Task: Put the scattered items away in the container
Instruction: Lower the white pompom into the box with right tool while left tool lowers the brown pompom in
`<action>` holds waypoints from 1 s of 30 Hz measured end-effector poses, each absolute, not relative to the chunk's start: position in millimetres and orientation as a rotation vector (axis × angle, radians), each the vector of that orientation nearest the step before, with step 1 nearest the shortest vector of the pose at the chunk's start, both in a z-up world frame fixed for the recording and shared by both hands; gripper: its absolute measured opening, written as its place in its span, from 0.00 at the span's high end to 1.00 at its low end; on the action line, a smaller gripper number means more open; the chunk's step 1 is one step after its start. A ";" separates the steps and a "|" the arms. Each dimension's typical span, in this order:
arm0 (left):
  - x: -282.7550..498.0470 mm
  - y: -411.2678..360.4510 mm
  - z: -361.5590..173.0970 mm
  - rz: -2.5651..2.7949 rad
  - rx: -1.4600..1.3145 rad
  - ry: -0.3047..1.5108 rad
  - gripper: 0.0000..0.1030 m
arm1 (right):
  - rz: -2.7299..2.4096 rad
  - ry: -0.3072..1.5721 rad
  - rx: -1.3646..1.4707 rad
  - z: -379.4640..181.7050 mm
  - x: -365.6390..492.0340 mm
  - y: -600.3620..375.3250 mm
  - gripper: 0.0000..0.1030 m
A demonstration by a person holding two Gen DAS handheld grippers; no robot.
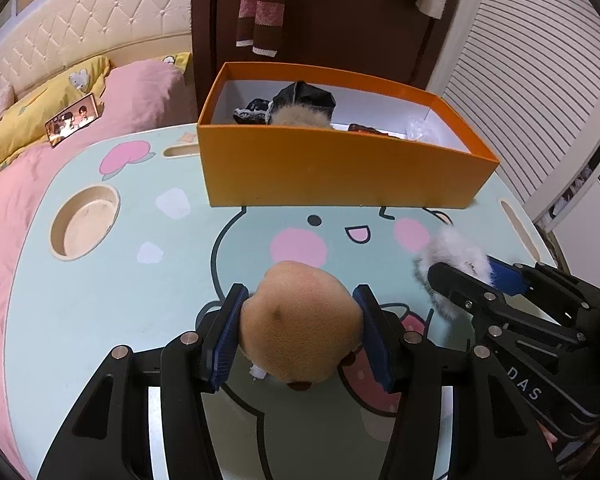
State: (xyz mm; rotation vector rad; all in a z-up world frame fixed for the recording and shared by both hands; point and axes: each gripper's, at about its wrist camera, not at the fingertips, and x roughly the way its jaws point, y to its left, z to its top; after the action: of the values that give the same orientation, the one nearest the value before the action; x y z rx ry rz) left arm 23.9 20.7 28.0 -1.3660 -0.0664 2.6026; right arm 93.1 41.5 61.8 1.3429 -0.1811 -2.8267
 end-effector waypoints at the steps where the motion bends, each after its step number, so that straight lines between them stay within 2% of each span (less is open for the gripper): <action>1: 23.2 21.1 29.5 2.602 -1.361 -0.066 0.47 | -2.827 -0.179 1.341 62.6 92.5 41.2 0.70; 11: 10.5 23.2 56.7 2.617 -1.271 -0.056 0.47 | -2.854 -0.174 1.260 86.0 80.4 43.9 0.70; 23: -40.2 28.1 124.8 2.709 -1.019 -0.033 0.47 | -2.948 -0.133 1.046 147.1 41.9 55.7 0.70; 30: -78.8 36.0 110.6 2.700 -1.087 -0.035 0.47 | -2.961 -0.173 1.160 136.2 11.2 71.3 0.70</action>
State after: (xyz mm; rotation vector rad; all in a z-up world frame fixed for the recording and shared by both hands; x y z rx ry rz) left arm -78.8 36.0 110.6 -1.0875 -0.0353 2.7001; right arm 11.2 71.3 136.2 1.1596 -0.1734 -2.9607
